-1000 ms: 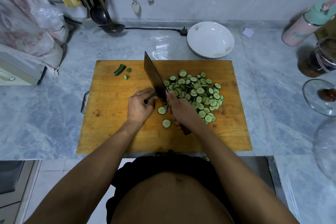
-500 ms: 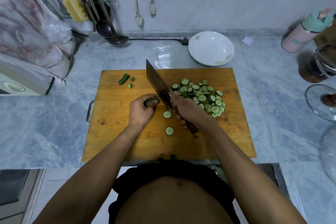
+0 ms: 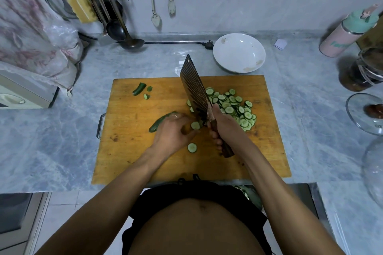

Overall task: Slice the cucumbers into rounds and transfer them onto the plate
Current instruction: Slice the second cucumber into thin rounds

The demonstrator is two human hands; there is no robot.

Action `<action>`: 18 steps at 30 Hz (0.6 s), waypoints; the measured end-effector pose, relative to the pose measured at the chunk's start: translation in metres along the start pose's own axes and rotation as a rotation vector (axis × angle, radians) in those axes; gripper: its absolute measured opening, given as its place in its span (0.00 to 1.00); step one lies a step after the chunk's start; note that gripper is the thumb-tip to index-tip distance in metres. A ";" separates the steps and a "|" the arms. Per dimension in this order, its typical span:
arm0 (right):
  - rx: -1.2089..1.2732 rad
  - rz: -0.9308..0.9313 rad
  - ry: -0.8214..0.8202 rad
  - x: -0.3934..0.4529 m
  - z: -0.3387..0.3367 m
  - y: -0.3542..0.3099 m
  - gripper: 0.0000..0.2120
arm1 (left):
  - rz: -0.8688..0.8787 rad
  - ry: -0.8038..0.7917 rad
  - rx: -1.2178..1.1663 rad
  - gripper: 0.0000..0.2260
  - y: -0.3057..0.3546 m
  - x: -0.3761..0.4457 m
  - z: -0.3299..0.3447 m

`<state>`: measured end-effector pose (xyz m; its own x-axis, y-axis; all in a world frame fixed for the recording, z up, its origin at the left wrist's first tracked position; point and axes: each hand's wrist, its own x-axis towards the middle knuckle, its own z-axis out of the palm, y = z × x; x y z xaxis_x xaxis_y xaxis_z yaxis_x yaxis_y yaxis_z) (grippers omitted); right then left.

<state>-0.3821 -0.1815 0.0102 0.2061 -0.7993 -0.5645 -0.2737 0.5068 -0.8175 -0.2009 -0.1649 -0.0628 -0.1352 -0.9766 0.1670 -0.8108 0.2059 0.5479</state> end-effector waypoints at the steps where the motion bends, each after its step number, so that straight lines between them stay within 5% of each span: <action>1: 0.010 0.002 0.004 -0.001 0.000 0.000 0.30 | -0.005 -0.028 0.050 0.13 0.001 0.001 0.007; 5: 0.007 -0.004 0.026 -0.008 -0.007 0.002 0.31 | -0.068 -0.095 0.124 0.12 0.002 0.004 0.022; 10: -0.036 0.013 0.019 -0.017 -0.024 0.007 0.34 | -0.111 -0.047 -0.062 0.14 -0.006 -0.011 0.012; 15: -0.033 0.034 -0.013 -0.022 -0.025 0.014 0.33 | -0.089 -0.328 -0.041 0.27 -0.022 -0.030 0.001; 18: -0.038 0.041 -0.030 -0.025 -0.023 0.016 0.33 | -0.130 -0.260 -0.018 0.20 -0.019 -0.026 0.010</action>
<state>-0.4132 -0.1607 0.0138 0.2220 -0.7680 -0.6008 -0.3181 0.5254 -0.7892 -0.1883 -0.1438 -0.0859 -0.1741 -0.9774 -0.1194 -0.8209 0.0771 0.5658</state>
